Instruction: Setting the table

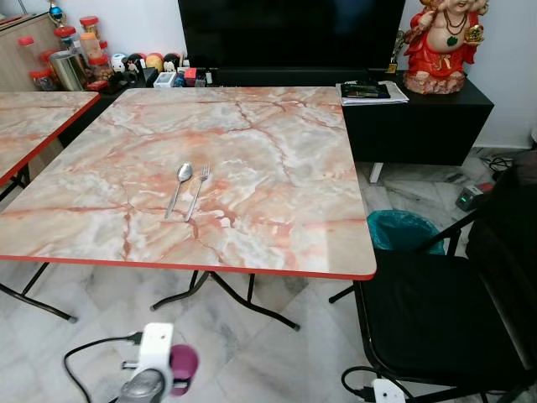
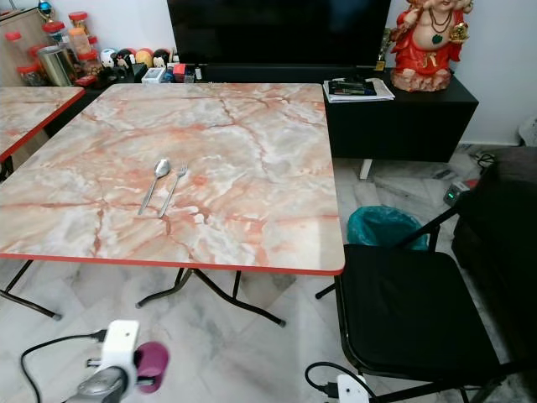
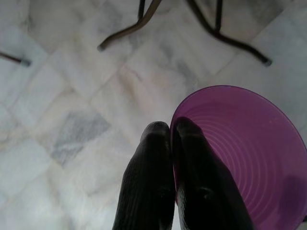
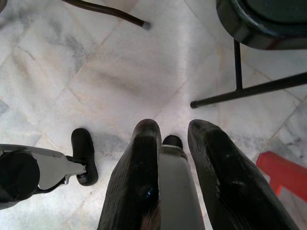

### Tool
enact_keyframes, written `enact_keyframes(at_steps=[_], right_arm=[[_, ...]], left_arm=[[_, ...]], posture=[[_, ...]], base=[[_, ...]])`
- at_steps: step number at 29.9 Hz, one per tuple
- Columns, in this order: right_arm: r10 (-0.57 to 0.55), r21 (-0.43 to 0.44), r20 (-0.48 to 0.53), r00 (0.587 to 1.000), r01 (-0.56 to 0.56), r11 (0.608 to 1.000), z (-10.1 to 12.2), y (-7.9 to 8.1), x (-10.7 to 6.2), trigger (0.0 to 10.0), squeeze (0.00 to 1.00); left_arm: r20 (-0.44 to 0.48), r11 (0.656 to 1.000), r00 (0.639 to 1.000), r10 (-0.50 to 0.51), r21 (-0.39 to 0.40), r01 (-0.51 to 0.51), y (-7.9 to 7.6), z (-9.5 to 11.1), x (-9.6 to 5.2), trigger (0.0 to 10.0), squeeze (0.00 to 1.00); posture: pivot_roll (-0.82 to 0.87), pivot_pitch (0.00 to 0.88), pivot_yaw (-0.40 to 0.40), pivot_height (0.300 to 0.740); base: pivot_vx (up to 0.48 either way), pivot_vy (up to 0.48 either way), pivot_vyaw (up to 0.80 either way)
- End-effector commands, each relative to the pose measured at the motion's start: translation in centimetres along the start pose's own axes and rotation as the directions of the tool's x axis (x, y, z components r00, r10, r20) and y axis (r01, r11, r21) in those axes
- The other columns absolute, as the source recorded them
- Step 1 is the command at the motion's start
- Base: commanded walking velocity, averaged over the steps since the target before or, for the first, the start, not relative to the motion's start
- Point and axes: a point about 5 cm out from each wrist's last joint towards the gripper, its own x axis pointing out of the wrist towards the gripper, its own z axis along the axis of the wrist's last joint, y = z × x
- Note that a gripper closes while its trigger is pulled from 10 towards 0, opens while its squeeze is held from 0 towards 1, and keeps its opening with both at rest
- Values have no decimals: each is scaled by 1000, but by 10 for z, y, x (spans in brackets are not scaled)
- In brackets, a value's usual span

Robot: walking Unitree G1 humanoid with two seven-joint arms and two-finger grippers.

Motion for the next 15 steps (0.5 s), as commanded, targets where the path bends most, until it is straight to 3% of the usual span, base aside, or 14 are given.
enact_keyframes(at_steps=[1, 4, 7, 15], right_arm=[[-10, 11, 7, 1000, 10, 1000, 0, -1, 0, 10000, 0], [-31, 55, 21, 999, 30, 998, -1, -2, -1, 10000, 0], [-19, 45, 22, 1000, 18, 999, 0, -2, -1, 10000, 0], [-58, 82, 19, 998, 57, 995, -1, -4, -1, 10000, 0]], left_arm=[[-4, 1000, 1000, 11, -17, -11, 4, -1, 0, 10000, 0], [-1, 998, 1000, 11, -64, -11, -4, 1, 1, 10000, 0], [-19, 993, 1000, 21, -113, -23, -7, -4, 0, 10000, 0], [-34, 989, 998, 51, -137, -55, 1, -10, -1, 10000, 0]], posture=[[-20, 0, 31, 740], [-18, 0, 30, 740], [-20, 0, 29, 740], [-13, 0, 28, 740]], base=[[0, 0, 0], [0, 0, 0], [0, 0, 0], [0, 65, 0]])
